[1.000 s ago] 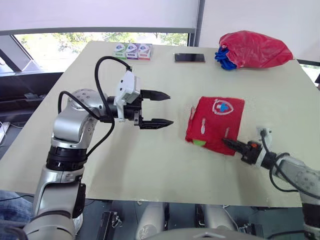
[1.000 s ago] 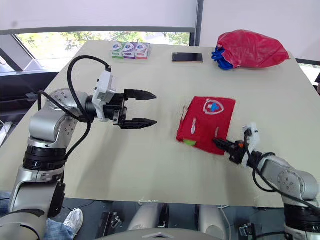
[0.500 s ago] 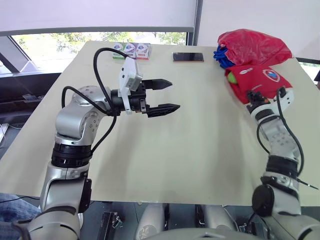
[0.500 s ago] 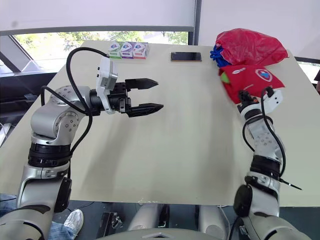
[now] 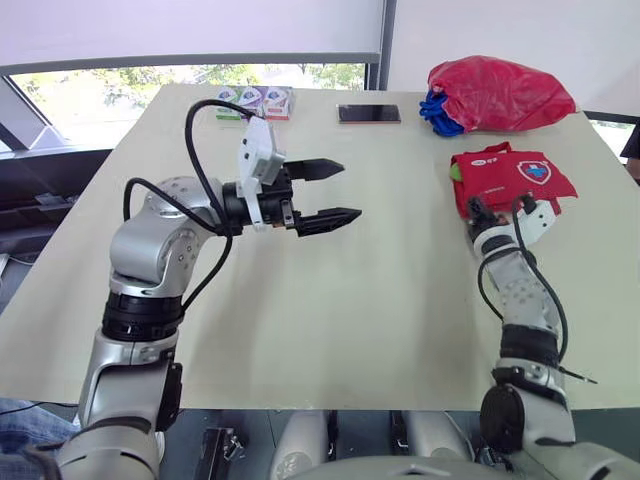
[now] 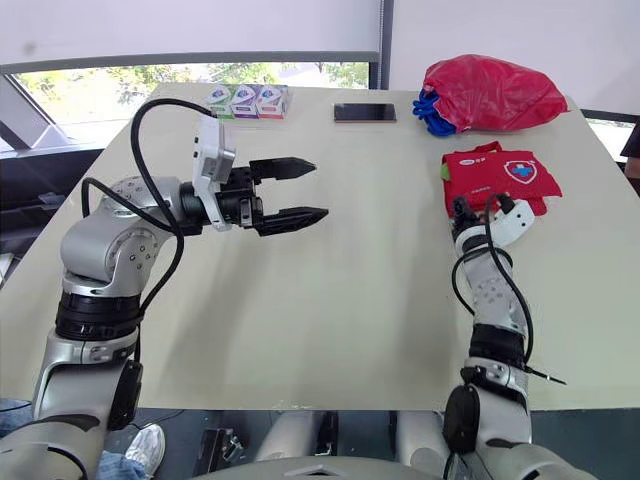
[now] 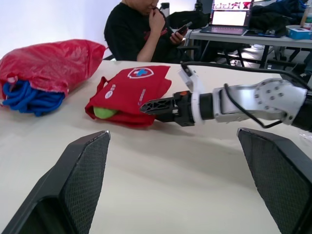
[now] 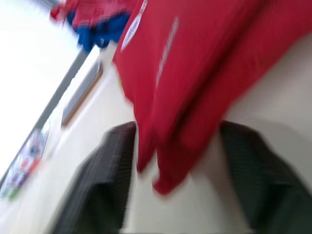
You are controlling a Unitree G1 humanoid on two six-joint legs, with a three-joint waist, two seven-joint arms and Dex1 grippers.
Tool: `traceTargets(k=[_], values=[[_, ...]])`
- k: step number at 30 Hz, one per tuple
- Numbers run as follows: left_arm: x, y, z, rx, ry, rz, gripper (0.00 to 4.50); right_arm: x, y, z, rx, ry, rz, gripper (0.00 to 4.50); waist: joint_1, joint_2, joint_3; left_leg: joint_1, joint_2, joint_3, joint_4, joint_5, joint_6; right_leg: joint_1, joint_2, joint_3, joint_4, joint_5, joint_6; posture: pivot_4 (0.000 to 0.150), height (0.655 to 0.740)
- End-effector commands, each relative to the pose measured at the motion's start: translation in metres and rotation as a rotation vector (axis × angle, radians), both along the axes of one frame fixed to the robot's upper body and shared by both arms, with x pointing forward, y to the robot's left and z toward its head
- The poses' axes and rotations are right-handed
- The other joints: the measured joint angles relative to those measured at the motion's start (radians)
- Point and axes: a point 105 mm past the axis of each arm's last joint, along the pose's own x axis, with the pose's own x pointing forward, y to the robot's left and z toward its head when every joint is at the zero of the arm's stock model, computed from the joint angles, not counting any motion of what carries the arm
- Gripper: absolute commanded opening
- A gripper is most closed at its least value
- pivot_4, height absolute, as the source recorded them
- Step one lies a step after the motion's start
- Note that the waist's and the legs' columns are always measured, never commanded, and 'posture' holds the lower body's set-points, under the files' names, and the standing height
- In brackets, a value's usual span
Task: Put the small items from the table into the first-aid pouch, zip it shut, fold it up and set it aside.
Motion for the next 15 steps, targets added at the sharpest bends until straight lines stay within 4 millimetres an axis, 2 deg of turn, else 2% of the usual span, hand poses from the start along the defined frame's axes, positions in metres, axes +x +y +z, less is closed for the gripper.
traceTargets(k=[1, 4, 7, 9, 12, 15], values=[[-0.003, 0.008, 0.005, -0.013, -0.046, 0.021, 4.5, -0.021, 0.003, 0.024, -0.089, -0.07, 0.132, 4.45, 0.003, 0.0, 0.0, 0.0, 0.0, 0.0, 0.0, 0.0, 0.0, 0.0, 0.0, 0.0, 0.0, 0.0, 0.0, 0.15, 0.74], [-0.002, 0.017, -0.006, -0.006, -0.023, 0.058, 4.5, -0.045, 0.005, 0.025, -0.216, -0.08, 0.257, 4.45, 0.01, 0.0, 0.0, 0.0, 0.0, 0.0, 0.0, -0.002, 0.003, 0.0, 0.0, 0.0, 0.0, 0.0, 0.0, 0.15, 0.74], [0.0, 0.031, -0.016, -0.019, 0.004, 0.131, 4.5, -0.068, 0.001, 0.032, -0.44, -0.148, 0.375, 4.45, 0.011, 0.002, 0.0, 0.0, 0.0, 0.001, 0.0, -0.002, 0.004, 0.0, 0.0, 0.001, -0.001, 0.0, 0.0, 0.15, 0.74], [0.005, 0.043, -0.03, -0.006, 0.019, 0.212, 4.5, -0.084, -0.006, 0.035, -0.658, -0.216, 0.456, 4.45, 0.012, 0.001, 0.0, 0.001, 0.0, 0.001, 0.0, -0.002, 0.004, 0.0, 0.0, 0.002, -0.001, 0.0, 0.0, 0.15, 0.74], [-0.001, 0.056, -0.052, 0.017, 0.078, 0.249, 4.5, -0.105, -0.017, 0.024, -0.909, -0.244, 0.588, 4.45, 0.012, -0.001, -0.001, 0.002, 0.0, 0.002, 0.0, -0.002, 0.004, 0.001, 0.001, 0.002, -0.002, -0.001, 0.001, 0.15, 0.74], [-0.016, 0.072, -0.081, 0.044, 0.164, 0.288, 4.5, -0.128, -0.029, 0.021, -0.994, -0.324, 0.68, 4.45, 0.011, -0.001, -0.001, 0.003, 0.001, 0.003, 0.0, -0.002, 0.004, 0.001, 0.001, 0.003, -0.002, -0.003, 0.0, 0.15, 0.74]])
